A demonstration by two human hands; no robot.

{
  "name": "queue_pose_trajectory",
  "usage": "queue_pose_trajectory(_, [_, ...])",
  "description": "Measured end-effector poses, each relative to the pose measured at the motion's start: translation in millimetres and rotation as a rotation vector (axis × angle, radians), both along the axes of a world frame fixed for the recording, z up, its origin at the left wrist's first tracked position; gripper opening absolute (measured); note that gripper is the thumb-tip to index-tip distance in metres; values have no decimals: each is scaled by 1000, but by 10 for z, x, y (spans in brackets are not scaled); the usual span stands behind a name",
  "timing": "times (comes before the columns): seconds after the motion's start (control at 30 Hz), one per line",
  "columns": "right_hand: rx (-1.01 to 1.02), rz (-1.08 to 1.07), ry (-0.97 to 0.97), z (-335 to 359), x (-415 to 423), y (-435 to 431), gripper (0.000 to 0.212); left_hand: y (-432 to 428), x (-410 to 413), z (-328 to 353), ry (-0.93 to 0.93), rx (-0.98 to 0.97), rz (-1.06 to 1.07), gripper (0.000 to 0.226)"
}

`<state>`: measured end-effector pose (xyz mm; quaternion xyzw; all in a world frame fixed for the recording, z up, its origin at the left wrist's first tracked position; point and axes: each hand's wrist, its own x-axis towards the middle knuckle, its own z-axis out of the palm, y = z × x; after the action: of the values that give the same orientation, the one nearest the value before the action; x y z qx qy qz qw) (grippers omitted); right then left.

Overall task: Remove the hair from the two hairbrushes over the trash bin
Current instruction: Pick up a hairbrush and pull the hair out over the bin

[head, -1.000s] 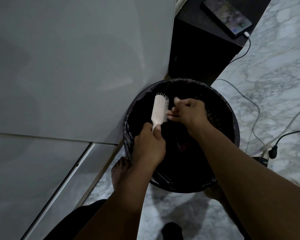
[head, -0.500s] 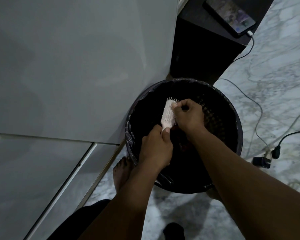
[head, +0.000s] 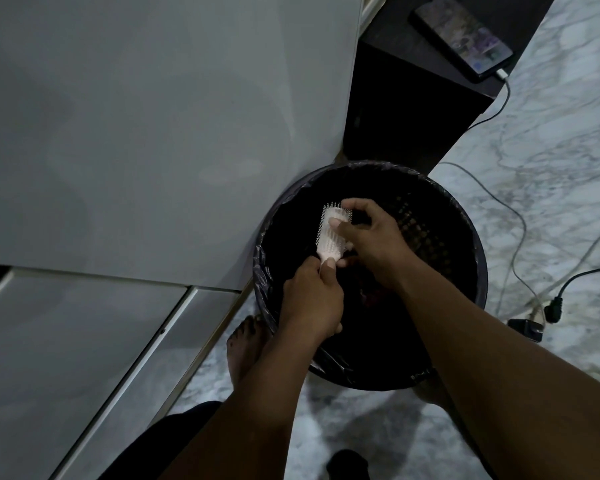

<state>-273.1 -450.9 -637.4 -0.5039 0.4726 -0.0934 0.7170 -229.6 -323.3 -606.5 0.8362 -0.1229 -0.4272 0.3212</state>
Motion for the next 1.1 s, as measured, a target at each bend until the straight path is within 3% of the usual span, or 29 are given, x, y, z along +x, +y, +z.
queue_pose_trajectory(0.17, [-230, -43, 153, -110, 3, -85, 6, 13, -47, 56, -20, -55, -73, 36])
queue_pose_trajectory(0.3, [-380, -97, 239, -177, 26, -105, 18, 0, -60, 79, -48, -68, -93, 36])
queue_pose_trajectory(0.4, [-272, -109, 259, -209, 10, -133, 17, 23, -38, 84, -36, -65, -103, 35])
queue_pose_trajectory(0.57, [195, -284, 183, -55, 42, -176, 34, 49, -28, 79, -8, -37, -92, 33])
queue_pose_trajectory(0.67, [217, -133, 72, -33, 17, -165, 43, 37, -16, 72, -12, -13, -69, 33])
queue_pose_trajectory(0.73, [172, -81, 63, -46, 4, -108, 48, 35, -5, 75, -5, -6, -59, 33])
queue_pose_trajectory(0.9, [-203, -138, 245, -222, 6, -90, 22, 53, -60, 113, -11, -24, -89, 33])
queue_pose_trajectory(1.1, [-435, -195, 468, -142, -76, -119, 47, 68, -159, 193, -19, -18, -116, 36])
